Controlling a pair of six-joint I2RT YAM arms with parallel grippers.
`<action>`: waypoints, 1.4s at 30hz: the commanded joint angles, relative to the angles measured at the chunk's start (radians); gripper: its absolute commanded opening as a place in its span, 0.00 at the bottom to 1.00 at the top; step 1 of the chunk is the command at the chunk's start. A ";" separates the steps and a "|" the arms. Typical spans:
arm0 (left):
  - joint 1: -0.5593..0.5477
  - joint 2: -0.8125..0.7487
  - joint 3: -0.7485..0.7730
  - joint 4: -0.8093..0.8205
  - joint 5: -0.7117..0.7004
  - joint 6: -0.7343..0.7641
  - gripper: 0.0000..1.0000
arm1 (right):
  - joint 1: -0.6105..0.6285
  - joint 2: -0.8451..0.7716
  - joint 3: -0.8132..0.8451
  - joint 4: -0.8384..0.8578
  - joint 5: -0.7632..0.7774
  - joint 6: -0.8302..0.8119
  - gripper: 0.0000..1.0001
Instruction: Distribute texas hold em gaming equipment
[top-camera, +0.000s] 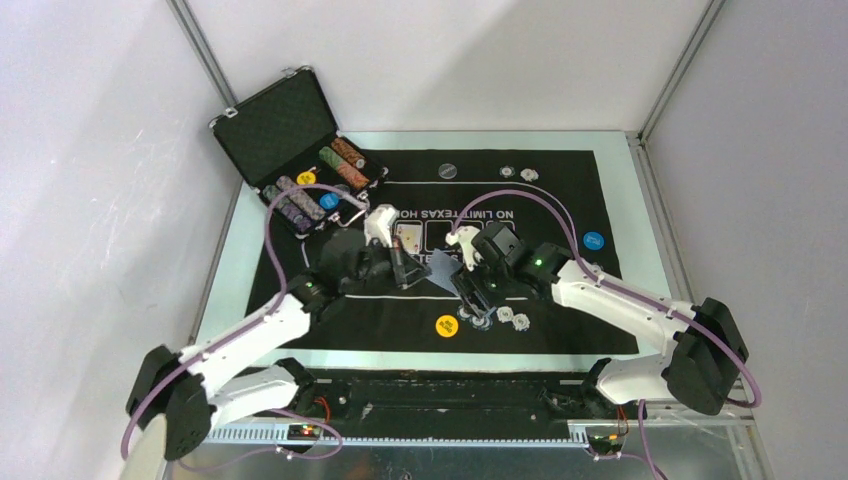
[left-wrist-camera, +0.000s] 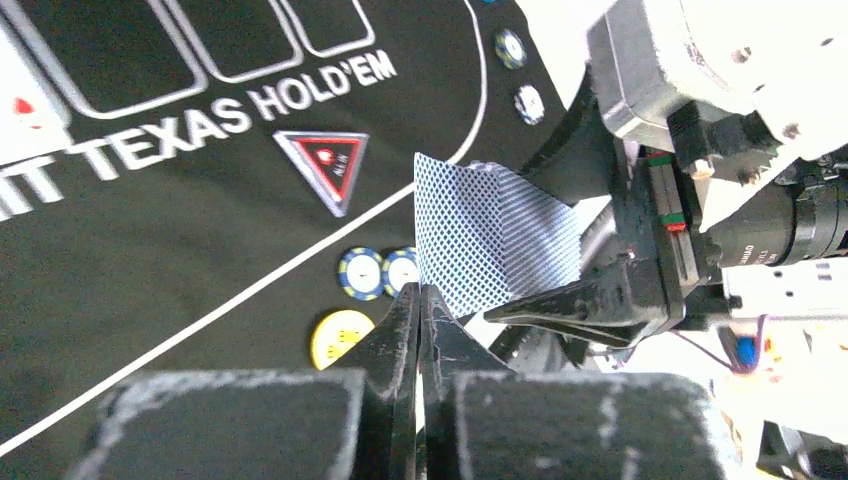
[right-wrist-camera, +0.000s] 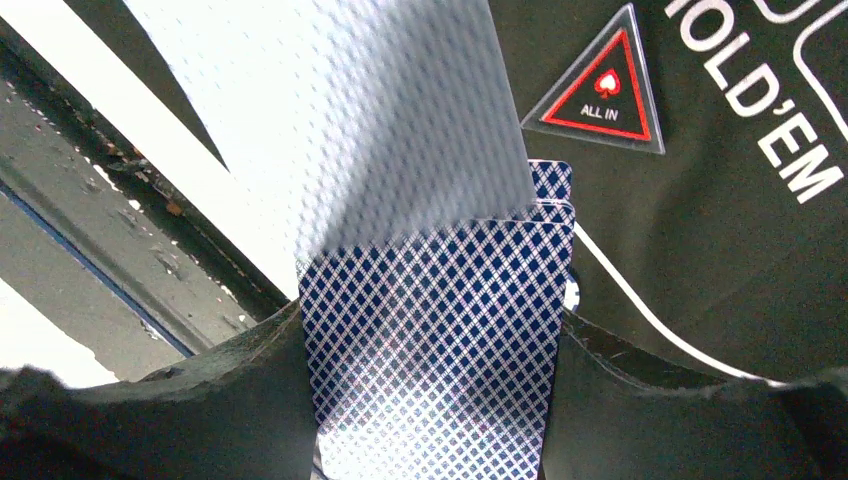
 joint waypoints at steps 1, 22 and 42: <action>0.053 -0.134 -0.045 -0.041 -0.106 0.027 0.00 | -0.007 -0.040 0.008 -0.006 0.029 0.010 0.00; 0.098 -0.192 0.070 0.107 -0.032 1.069 0.00 | -0.105 -0.036 -0.021 0.032 0.004 0.027 0.00; 0.095 0.470 0.145 0.273 0.073 2.103 0.00 | -0.261 0.012 -0.030 0.049 -0.033 0.041 0.00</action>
